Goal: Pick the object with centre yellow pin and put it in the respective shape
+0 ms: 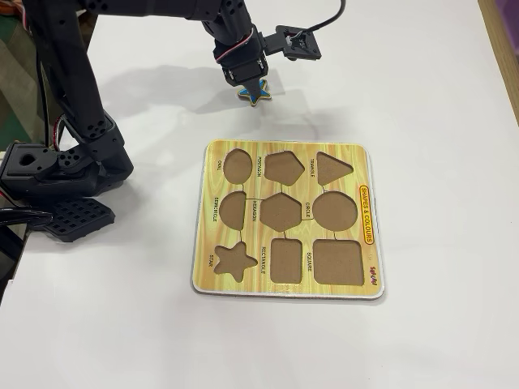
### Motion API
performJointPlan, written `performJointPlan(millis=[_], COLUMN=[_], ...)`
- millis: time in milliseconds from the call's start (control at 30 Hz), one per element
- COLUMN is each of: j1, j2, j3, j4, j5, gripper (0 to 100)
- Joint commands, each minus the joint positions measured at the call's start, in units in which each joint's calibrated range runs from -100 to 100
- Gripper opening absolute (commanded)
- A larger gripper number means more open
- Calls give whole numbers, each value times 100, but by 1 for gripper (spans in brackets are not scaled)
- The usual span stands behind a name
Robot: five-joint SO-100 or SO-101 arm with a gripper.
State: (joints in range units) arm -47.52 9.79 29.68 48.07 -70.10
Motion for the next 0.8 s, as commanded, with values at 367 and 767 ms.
performJointPlan(millis=[367, 767], j1=[270, 1588], j2=[-494, -1825], j3=[153, 1043], j4=[353, 456], j5=[-4, 823], gripper=[1, 1])
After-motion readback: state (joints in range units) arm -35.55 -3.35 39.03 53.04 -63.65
